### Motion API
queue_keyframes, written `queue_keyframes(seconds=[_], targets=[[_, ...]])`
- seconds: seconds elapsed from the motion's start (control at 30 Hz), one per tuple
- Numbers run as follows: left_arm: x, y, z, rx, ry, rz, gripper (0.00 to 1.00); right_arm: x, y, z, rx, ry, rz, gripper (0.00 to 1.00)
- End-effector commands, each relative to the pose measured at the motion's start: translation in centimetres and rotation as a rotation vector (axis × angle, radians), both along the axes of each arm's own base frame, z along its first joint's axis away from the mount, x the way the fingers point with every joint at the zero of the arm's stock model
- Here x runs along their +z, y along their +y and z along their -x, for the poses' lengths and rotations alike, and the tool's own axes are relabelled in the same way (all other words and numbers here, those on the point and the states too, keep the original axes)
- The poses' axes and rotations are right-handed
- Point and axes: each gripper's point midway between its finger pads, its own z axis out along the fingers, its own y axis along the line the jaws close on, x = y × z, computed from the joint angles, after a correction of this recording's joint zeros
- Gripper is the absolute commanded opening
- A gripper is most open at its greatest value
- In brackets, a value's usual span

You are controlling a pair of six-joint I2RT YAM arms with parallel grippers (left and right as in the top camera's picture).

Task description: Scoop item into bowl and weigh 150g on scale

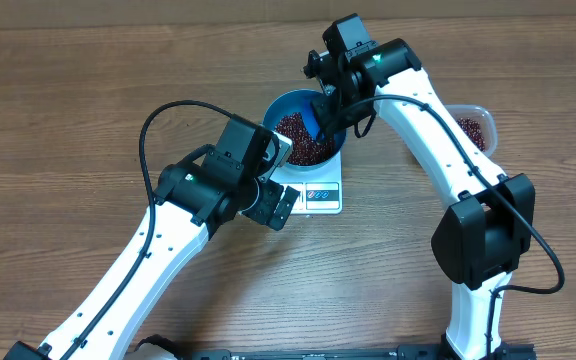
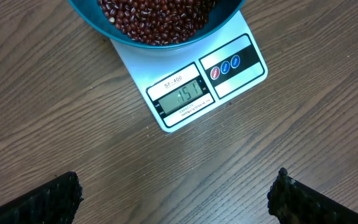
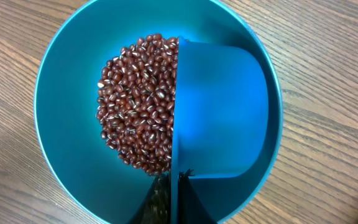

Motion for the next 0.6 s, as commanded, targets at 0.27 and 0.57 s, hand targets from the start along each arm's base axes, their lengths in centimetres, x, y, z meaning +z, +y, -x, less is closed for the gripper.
queue_keyframes(seconds=[0.27, 0.57], targets=[[0.5, 0.3, 0.0, -0.009, -0.023, -0.001, 0.99, 0.2, 1.0, 0.6, 0.018, 0.017, -0.046, 0.04], [0.5, 0.3, 0.0, -0.009, -0.023, 0.0, 1.0, 0.3, 1.5, 0.8, 0.028, 0.029, -0.077, 0.04]])
